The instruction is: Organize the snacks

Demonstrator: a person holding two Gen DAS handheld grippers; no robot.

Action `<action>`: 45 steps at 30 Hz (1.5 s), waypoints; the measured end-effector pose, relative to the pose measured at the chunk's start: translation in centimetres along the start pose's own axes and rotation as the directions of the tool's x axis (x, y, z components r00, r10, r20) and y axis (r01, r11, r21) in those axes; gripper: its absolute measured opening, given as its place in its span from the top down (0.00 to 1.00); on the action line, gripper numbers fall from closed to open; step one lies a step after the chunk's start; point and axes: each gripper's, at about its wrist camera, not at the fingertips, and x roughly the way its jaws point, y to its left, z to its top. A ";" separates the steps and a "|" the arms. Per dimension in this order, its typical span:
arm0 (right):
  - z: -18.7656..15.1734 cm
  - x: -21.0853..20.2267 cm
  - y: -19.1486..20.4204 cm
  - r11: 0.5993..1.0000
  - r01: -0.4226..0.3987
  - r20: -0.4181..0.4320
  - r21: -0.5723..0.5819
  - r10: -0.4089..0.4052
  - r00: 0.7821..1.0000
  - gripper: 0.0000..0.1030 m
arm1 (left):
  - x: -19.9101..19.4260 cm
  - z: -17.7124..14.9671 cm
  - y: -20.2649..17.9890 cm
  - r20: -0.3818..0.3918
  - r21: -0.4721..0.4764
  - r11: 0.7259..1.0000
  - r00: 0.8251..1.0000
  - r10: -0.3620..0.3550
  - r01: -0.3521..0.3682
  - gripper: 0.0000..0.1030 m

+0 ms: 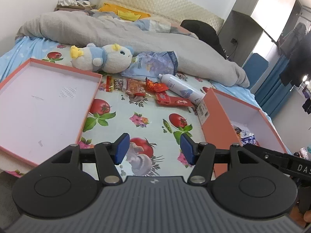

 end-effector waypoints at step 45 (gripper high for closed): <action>12.3 27.9 -4.0 0.993 -0.021 -0.177 -0.118 0.000 0.984 0.37 | 29.8 7.5 7.6 -0.104 -0.246 0.966 0.988 -0.110 0.082 0.40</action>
